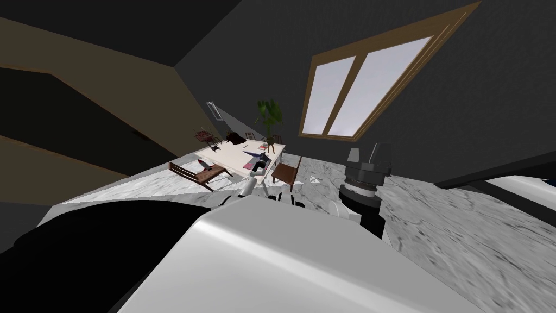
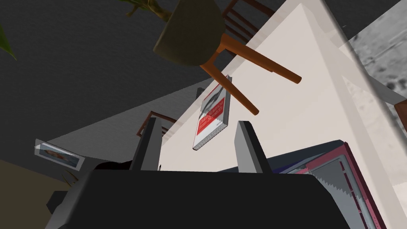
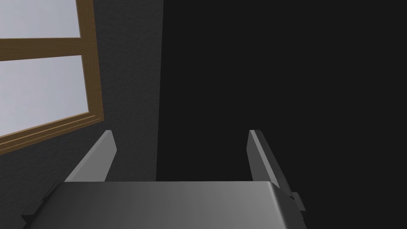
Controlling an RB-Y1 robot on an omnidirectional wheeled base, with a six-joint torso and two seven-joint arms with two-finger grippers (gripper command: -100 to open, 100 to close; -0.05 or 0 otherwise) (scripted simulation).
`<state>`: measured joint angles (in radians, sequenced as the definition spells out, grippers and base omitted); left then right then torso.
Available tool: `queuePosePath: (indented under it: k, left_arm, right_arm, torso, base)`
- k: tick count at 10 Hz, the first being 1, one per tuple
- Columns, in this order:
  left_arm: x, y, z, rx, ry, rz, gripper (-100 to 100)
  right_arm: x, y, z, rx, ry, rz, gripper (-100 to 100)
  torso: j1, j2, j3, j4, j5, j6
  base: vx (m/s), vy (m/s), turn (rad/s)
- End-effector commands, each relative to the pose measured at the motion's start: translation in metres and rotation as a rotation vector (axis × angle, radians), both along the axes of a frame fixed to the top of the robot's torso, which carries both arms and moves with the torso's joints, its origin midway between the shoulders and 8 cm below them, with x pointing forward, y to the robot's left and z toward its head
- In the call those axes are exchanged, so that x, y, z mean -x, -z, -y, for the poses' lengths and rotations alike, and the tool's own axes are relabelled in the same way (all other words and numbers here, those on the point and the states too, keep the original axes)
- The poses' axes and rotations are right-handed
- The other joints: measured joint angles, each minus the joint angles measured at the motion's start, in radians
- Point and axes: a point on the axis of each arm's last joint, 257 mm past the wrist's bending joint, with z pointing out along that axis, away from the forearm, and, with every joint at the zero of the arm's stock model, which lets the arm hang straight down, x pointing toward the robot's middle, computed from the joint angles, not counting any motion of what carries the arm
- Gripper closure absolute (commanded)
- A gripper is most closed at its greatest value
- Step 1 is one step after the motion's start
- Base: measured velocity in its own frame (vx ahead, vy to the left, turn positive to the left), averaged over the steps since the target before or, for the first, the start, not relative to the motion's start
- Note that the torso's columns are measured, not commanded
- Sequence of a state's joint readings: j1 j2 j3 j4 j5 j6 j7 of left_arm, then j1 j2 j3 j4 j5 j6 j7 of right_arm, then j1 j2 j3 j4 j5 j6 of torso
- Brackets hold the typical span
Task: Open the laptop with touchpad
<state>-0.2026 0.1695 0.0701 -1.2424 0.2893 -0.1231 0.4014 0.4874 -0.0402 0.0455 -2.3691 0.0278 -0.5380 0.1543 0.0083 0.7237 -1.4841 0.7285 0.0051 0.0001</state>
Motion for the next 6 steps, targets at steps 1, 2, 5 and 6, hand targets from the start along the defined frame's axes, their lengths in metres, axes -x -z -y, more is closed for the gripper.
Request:
queuePosePath:
  k: [1, 2, 5, 6]
  left_arm:
    - [0.013, 0.022, 0.013, 0.013, -0.012, 0.007, 100]
    - [0.013, 0.013, 0.011, 0.010, -0.017, 0.044, 100]
    - [0.020, 0.015, 0.021, 0.017, -0.027, 0.084, 100]
    - [0.021, 0.009, 0.020, 0.015, -0.031, 0.107, 100]
  right_arm:
    - [0.000, 0.000, 0.000, 0.000, 0.000, 0.000, 0]
    - [0.000, 0.000, 0.000, 0.000, 0.000, 0.000, 0]
    - [0.000, 0.000, 0.000, 0.000, 0.000, 0.000, 0]
    - [0.000, 0.000, 0.000, 0.000, 0.000, 0.000, 0]
  torso:
    - [0.000, 0.000, 0.000, 0.000, 0.000, -0.001]
    - [0.000, 0.001, 0.000, -0.002, 0.001, 0.000]
    - [-0.002, 0.003, 0.001, 0.001, -0.001, 0.000]
    - [-0.002, 0.001, 0.001, 0.002, -0.001, 0.000]
  base:
    - [-0.015, 0.082, -0.036]
    - [-0.024, 0.066, -0.035]
    - [-0.010, 0.045, -0.015]
    - [-0.012, 0.021, -0.020]
